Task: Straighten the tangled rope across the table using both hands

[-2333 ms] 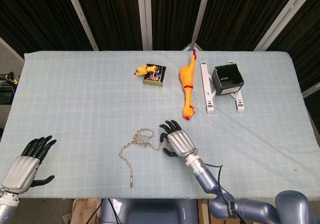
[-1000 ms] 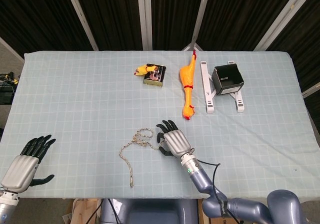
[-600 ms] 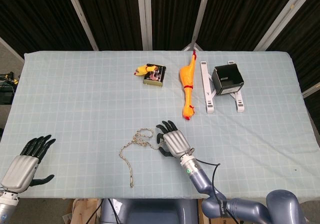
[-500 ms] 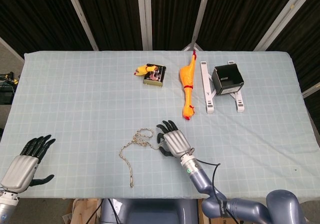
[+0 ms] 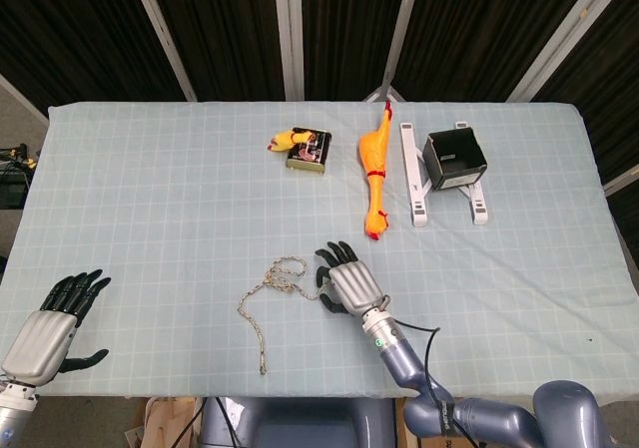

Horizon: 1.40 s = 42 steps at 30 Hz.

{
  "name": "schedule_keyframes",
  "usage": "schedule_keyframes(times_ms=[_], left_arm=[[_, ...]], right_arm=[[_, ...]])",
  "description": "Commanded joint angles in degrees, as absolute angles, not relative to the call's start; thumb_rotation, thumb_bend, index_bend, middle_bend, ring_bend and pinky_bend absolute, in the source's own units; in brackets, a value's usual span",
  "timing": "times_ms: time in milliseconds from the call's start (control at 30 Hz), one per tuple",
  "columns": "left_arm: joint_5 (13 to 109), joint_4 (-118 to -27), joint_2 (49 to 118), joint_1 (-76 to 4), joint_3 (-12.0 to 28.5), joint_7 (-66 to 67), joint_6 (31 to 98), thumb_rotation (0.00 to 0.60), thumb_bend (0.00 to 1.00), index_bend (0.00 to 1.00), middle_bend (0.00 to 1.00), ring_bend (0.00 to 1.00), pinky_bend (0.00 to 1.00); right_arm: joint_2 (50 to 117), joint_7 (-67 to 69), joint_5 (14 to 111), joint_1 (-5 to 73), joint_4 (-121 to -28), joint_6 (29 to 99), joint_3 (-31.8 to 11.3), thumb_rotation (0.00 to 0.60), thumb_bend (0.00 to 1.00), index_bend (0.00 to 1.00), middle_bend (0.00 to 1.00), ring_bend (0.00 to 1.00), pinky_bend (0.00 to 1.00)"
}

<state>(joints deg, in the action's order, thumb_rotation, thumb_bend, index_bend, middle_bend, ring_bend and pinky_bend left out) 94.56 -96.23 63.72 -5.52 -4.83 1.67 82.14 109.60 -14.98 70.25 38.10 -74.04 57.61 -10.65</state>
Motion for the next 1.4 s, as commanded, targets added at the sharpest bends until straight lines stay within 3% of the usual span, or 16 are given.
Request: schedule_keyframes(times_ms=[33,567,1100,1400], left_arm=[[94.5,-96.2,63.7,-5.5,-4.9,1.7,82.1,0.600,0.15,0.08,0.00,0.00,0.00],[94.5,-96.3,63.6,-5.5,-4.8,1.2,82.2,0.600,0.15,0.08,0.00,0.00,0.00],[94.4,-96.4,63.5,-5.6,-4.8,1.1,82.1,0.600,0.15,0.08,0.00,0.00,0.00],[94.4,-96.4,63.4,-5.5,-4.8,0.9,82.1,0.600,0.15,0.08,0.00,0.00,0.00]], right_arm=[[109.6,-15.1,70.2,38.1,-74.1,57.6,-10.6,0.600,0.42,0.53,0.19,0.00,0.00],[109.8,-16.3,69.1,38.0,-75.0,57.6,-10.8,0.600,0.47,0.58,0.20,0.01,0.00],[110.4,-16.5,69.4,37.8,-74.6,58.6,-11.0,0.600,0.47,0.56,0.19,0.01,0.00],[109.4,-17.2,68.9,37.2,-75.6,58.9,-10.8,0.600,0.48,0.61,0.20,0.01,0.00]])
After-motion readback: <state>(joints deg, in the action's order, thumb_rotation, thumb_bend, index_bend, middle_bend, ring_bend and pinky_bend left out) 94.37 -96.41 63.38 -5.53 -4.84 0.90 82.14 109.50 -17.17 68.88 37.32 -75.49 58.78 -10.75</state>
